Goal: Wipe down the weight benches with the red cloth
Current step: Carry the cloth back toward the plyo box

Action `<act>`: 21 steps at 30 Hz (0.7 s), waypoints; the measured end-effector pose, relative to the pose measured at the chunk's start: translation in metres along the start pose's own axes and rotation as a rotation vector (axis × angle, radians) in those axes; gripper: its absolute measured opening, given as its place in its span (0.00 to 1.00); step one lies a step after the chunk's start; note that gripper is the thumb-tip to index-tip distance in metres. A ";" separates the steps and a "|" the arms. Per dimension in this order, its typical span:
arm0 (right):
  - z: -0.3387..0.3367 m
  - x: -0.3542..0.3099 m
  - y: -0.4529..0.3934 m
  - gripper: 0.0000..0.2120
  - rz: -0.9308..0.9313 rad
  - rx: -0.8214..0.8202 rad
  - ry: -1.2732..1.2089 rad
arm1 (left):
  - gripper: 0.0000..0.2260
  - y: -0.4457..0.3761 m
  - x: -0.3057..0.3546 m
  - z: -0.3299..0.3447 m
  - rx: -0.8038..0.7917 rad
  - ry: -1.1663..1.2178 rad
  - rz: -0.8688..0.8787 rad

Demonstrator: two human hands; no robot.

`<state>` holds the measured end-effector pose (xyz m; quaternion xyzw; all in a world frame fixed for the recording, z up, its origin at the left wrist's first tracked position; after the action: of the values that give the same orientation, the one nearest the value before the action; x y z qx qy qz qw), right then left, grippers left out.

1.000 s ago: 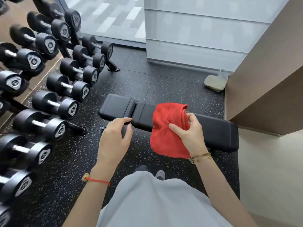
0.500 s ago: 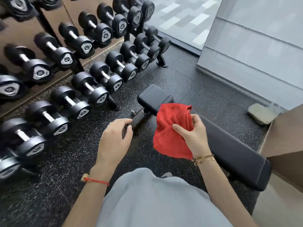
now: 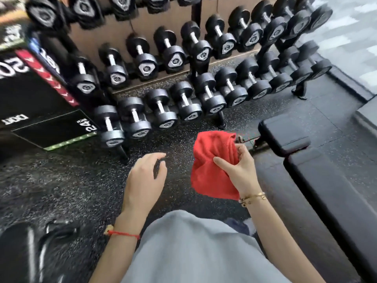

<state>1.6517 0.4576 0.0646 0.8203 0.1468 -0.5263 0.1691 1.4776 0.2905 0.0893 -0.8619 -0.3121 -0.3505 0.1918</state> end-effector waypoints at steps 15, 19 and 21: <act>0.220 -0.090 -0.012 0.16 -0.109 -0.495 0.099 | 0.11 0.033 -0.142 -0.134 0.366 -0.038 -0.384; 0.270 -0.113 -0.041 0.15 -0.120 -0.564 0.090 | 0.11 0.006 -0.172 -0.161 0.423 -0.067 -0.435; 0.303 -0.130 -0.062 0.15 -0.143 -0.586 0.087 | 0.11 -0.016 -0.189 -0.180 0.455 -0.084 -0.443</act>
<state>1.3266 0.3739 0.0583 0.7460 0.3568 -0.4364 0.3547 1.2739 0.1271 0.0768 -0.7217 -0.5702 -0.2692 0.2855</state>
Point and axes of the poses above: each hand's wrist, its own y-axis away from the middle knuckle, its own z-axis out of the palm, x = y × z, the point moved 2 cm from there along -y, towards the middle knuckle, and after that the axes turned 10 degrees about y, right-handed, at the moved point
